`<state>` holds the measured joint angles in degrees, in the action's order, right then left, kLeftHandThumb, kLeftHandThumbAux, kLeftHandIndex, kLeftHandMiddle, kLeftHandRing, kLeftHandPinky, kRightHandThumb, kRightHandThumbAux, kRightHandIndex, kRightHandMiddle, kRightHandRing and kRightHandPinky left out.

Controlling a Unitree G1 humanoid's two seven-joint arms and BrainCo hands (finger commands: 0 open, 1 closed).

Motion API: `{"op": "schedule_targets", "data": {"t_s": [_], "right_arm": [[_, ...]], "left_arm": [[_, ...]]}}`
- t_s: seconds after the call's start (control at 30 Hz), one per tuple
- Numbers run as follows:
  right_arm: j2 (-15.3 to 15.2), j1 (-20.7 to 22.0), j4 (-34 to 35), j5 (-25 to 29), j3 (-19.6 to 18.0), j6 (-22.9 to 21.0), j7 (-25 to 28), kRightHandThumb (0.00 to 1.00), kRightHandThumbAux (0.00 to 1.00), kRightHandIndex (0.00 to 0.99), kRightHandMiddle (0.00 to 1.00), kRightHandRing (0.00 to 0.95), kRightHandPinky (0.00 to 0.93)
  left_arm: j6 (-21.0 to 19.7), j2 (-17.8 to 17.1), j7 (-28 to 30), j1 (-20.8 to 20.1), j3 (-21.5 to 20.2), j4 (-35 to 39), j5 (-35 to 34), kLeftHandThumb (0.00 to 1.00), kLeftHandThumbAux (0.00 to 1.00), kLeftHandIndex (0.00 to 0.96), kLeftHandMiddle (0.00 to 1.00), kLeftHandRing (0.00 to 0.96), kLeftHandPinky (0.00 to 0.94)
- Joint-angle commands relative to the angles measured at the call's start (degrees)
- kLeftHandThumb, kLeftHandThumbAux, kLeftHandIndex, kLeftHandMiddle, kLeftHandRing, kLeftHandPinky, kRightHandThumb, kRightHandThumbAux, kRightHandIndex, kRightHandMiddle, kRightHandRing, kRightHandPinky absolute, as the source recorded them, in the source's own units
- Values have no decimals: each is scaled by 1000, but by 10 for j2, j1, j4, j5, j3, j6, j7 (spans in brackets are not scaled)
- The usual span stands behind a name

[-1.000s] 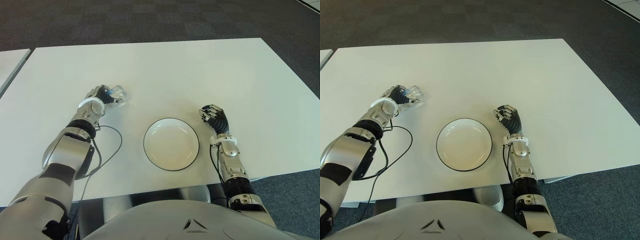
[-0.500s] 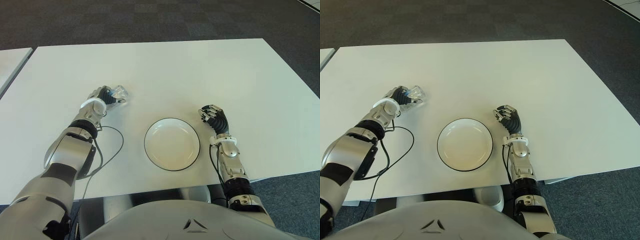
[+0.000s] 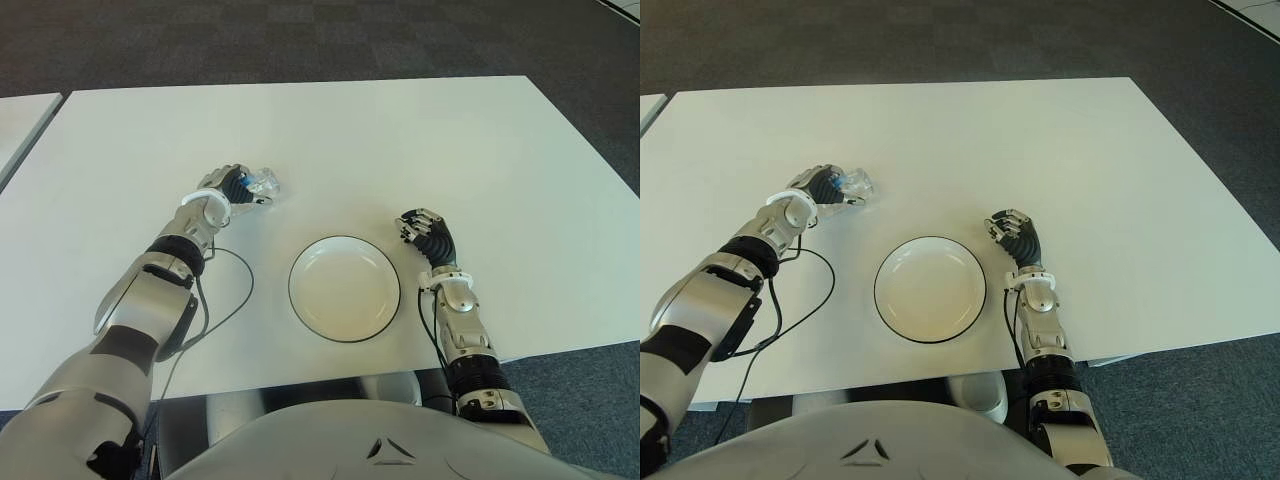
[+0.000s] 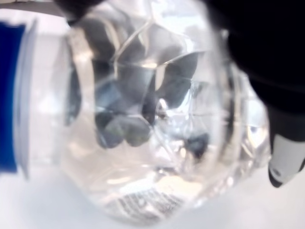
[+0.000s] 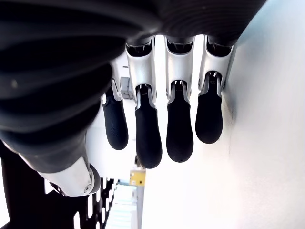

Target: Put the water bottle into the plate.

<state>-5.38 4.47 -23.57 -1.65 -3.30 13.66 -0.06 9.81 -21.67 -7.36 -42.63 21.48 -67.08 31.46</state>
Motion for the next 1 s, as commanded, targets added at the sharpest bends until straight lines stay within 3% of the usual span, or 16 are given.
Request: {"op": "schedule_targets", "data": {"t_s": [0.03,0.3,0.53,0.83,1.0], "right_arm": [[0,-5,-12,-5,2,-20,-4,707,731,433,590,586,580],[-3,2,-29,-11,3,-10,-6,706,731,434,594,590,587],[-1,9,-44,-13,2,-1,-9,707,731,434,597,593,591],[0,15,-58,-11,1,9,-10,707,731,434,602,600,595],[2,16,-63,-13,2,12,-14,707,731,434,599,595,582]], "left_arm": [[15,-19,3,-10,0,56,5,854,668,399,539,860,838],[1,-36,23,12,9,177,28,853,669,398,536,859,820],[-15,-55,71,60,-3,335,30,853,669,397,533,857,810],[-17,-61,93,97,-15,429,30,853,669,397,532,855,817],[-28,-61,129,144,-9,563,36,853,669,398,532,852,803]]}}
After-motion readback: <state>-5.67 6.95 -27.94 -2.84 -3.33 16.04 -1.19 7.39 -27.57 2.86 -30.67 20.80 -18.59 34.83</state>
